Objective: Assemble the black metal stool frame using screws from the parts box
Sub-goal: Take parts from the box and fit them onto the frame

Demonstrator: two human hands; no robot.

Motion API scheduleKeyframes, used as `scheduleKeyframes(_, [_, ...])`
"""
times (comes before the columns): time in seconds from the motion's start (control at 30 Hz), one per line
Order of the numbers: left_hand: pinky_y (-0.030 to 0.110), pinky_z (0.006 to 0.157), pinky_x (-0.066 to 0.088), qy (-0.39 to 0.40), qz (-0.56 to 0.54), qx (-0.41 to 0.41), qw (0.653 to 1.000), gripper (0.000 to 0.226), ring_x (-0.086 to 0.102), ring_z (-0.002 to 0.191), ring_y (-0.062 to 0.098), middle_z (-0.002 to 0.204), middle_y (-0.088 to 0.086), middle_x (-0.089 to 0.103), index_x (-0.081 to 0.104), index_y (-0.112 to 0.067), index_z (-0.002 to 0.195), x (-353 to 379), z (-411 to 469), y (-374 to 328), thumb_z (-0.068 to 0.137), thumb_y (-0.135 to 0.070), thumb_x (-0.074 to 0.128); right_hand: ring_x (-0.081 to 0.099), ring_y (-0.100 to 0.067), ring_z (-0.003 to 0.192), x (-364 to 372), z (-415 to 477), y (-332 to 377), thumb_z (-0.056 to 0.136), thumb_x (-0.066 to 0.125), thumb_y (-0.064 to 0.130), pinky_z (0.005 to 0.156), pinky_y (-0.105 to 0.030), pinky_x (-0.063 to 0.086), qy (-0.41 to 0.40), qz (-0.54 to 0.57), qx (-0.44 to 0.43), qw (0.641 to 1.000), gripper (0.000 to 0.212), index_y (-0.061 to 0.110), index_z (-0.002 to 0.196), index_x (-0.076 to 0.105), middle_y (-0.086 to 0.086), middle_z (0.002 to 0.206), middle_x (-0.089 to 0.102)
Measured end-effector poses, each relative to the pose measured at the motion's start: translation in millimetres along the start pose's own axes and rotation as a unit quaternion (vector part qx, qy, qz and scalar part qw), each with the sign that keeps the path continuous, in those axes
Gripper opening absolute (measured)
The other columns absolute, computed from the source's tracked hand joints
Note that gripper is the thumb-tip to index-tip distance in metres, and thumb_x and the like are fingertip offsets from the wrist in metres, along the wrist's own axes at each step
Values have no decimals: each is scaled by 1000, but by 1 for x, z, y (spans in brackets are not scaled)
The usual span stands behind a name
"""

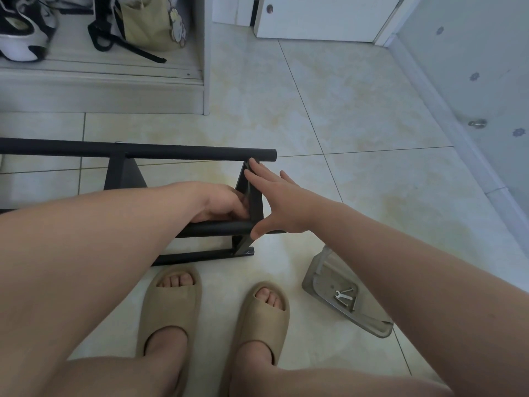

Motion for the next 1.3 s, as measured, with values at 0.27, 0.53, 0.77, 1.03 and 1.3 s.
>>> scheduleKeyframes(0.27, [40, 92, 52, 33, 2, -46, 998, 18, 65, 86, 25, 94, 12, 71, 68, -5, 101, 4, -5, 3, 98, -9, 51, -11, -7, 154, 1, 0, -1, 74, 85, 50, 126, -41, -8, -3, 2, -2, 1000, 126, 16, 162, 1, 4, 168, -17])
scheduleKeyframes(0.53, [46, 102, 48, 1, 17, -6, 1000, 21, 67, 95, 32, 89, 11, 75, 72, -9, 90, -1, -1, 1, 89, 4, 56, -11, -8, 154, 1, 1, -1, 74, 85, 50, 126, -42, -7, -2, 4, -1, 1000, 126, 16, 162, 2, 3, 169, -17])
scheduleKeyframes(0.77, [38, 90, 49, 19, 0, -19, 1000, 24, 66, 83, 26, 80, 6, 74, 69, -11, 89, 2, -4, 0, 93, 2, 50, -11, -8, 154, 1, 1, -1, 74, 85, 50, 126, -41, -8, -1, 4, 1, 1000, 126, 16, 162, 1, 3, 168, -17])
scheduleKeyframes(1.03, [40, 93, 50, 16, 15, -34, 999, 15, 65, 82, 26, 90, 13, 72, 71, -4, 99, 3, -5, 2, 95, -9, 57, -11, -7, 154, 2, 0, -1, 74, 85, 51, 126, -40, -7, -3, 4, 0, 1000, 127, 17, 162, 0, 3, 168, -17])
scheduleKeyframes(1.3, [36, 85, 51, 7, -7, -2, 1000, 20, 70, 84, 26, 82, 8, 75, 69, -8, 92, 0, 1, 3, 90, 6, 55, -12, -8, 154, 2, -1, 0, 75, 84, 50, 125, -39, -8, -2, 3, -2, 1000, 126, 16, 162, 0, 3, 168, -18])
Point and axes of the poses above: each hand's wrist, its own z-axis towards the middle knuckle, its own x-axis out of the palm, y = z × x, the point moved 4 cm from there along z, towards the middle knuckle
